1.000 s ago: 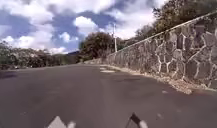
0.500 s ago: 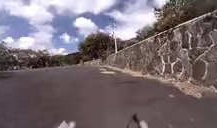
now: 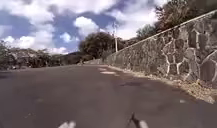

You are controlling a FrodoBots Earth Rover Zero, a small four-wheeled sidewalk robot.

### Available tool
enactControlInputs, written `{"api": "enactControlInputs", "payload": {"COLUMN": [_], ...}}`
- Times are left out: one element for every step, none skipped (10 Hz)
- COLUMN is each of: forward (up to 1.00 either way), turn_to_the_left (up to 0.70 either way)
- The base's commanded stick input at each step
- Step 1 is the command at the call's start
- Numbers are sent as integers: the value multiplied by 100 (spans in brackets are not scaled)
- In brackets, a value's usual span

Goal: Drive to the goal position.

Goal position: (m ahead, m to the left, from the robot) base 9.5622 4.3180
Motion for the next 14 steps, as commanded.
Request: {"api": "enactControlInputs", "payload": {"forward": [50,50,50,50,50,50,50,50,50,50,50,50,50,50], "turn_to_the_left": [0,0,0,0,0,0,0,0,0,0,0,0,0,0]}}
